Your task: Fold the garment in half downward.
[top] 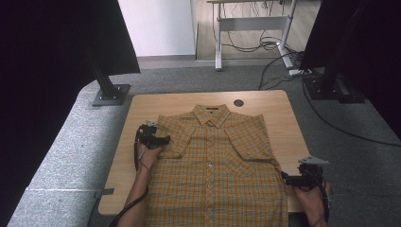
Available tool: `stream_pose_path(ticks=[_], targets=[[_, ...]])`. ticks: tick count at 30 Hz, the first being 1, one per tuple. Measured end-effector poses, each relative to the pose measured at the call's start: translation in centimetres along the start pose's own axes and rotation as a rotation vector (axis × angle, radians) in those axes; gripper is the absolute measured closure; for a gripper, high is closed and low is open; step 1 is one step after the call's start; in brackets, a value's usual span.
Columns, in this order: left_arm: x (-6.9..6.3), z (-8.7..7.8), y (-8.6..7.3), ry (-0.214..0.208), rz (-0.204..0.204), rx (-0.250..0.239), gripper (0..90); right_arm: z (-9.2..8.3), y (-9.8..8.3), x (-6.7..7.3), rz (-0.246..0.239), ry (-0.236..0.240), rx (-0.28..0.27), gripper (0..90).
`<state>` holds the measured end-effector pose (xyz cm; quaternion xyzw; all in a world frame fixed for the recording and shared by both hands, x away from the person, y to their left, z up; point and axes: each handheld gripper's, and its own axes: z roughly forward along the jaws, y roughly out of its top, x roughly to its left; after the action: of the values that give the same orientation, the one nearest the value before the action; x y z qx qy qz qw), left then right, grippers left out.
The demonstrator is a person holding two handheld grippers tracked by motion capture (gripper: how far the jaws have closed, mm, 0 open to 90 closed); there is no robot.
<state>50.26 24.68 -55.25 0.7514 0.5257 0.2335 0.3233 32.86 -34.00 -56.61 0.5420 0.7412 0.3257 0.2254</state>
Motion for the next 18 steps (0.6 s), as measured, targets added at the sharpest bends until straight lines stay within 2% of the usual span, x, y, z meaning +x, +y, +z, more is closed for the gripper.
stream_pose_path(ticks=[4,7,18], targets=[[0.0,0.0,0.0,0.001,0.000,0.000,4.7,0.0,0.2,-0.1,0.011,-0.004,0.000,2.9],[0.0,0.0,0.0,0.001,0.000,0.000,4.7,0.0,0.5,-0.4,0.032,0.016,-0.009,3.1],[0.0,0.0,0.0,0.004,-0.002,-0.001,4.9,0.6,2.9,-0.5,0.032,0.069,-0.045,3.1]])
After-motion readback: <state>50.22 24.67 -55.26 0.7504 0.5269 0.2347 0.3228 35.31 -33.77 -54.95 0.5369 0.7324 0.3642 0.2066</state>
